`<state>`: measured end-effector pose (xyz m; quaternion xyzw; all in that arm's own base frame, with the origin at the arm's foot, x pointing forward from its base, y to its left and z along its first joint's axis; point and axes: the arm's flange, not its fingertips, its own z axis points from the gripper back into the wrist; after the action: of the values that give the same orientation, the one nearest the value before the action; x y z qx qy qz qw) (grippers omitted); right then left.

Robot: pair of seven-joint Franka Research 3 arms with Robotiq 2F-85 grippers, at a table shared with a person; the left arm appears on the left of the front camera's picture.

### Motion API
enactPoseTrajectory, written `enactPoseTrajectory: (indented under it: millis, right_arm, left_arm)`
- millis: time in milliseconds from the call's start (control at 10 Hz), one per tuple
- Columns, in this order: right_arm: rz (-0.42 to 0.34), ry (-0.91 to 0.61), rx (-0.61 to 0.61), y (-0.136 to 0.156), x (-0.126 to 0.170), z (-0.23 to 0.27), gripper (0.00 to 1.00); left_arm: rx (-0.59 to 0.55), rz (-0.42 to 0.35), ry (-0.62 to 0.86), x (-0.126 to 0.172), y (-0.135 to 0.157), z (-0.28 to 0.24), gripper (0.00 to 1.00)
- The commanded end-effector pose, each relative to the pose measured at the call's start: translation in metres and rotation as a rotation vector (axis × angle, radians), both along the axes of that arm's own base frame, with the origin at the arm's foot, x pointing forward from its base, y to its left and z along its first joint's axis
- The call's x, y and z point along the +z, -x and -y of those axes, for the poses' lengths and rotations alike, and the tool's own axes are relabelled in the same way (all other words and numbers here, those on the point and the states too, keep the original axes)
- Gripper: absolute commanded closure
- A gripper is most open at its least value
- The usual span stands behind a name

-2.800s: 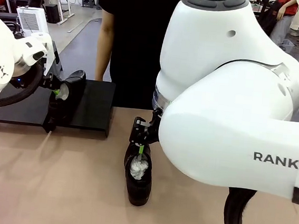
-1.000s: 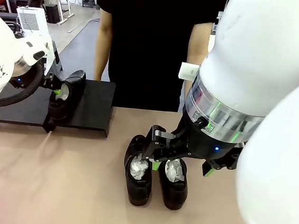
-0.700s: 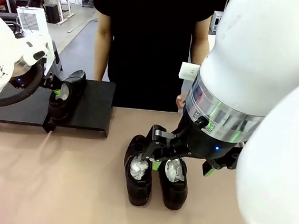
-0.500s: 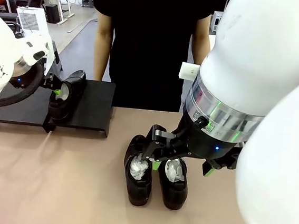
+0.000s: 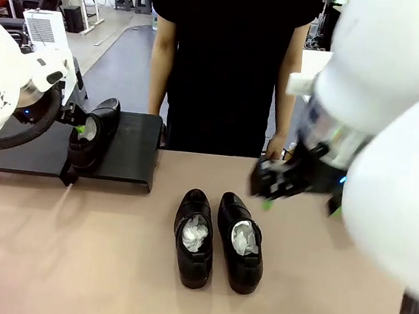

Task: Organize the shoes by placing them on the stand.
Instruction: Pick up one Shoe and place it in the middle of the table.

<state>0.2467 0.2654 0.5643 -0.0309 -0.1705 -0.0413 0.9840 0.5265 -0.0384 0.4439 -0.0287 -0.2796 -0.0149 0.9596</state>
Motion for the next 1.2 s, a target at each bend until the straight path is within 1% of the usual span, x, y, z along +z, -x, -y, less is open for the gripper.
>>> enactPoseTrajectory:
  millis: [0, 100, 200, 300, 400, 500, 700, 800, 900, 1000, 1100]
  right_arm:
    - [0.031, 0.047, 0.071, -0.071, -0.024, 0.034, 0.00]
    - [-0.030, 0.082, 0.100, -0.093, -0.036, 0.045, 0.00]
    - [-0.116, 0.069, 0.106, -0.111, -0.048, 0.055, 0.00]
    - [-0.205, 0.041, 0.098, -0.122, -0.061, 0.065, 0.00]
    - [-0.307, -0.009, -0.143, -0.125, -0.061, 0.067, 0.00]
    - [-0.121, 0.064, 0.074, -0.115, -0.067, 0.071, 0.00]
    - [-0.121, 0.064, 0.074, -0.115, -0.067, 0.071, 0.00]
    - [-0.195, 0.054, 0.027, -0.125, -0.076, 0.072, 0.00]
    - [-0.071, 0.117, 0.052, -0.129, -0.072, 0.077, 0.00]
    - [-0.072, 0.165, -0.017, -0.154, -0.074, 0.098, 0.00]
    - [-0.054, 0.184, -0.026, -0.185, -0.080, 0.127, 0.00]
  left_arm:
    - [0.000, 0.008, -0.001, 0.001, 0.000, -0.002, 0.00]
    - [0.000, 0.008, -0.001, 0.001, 0.000, -0.002, 0.00]
    - [0.000, 0.008, -0.001, 0.001, 0.000, -0.002, 0.00]
    - [0.000, 0.008, -0.001, 0.001, 0.000, -0.002, 0.00]
    - [0.000, 0.008, -0.001, 0.001, 0.000, -0.002, 0.00]
    - [0.000, 0.008, -0.001, 0.001, 0.000, -0.002, 0.00]
    - [0.000, 0.008, -0.001, 0.001, 0.000, -0.002, 0.00]
    - [0.000, 0.008, -0.001, 0.001, 0.000, -0.002, 0.00]
    - [0.000, 0.008, -0.001, 0.001, 0.000, -0.002, 0.00]
    - [0.000, 0.008, -0.001, 0.001, 0.000, -0.002, 0.00]
    - [0.000, 0.008, -0.001, 0.001, 0.000, -0.002, 0.00]
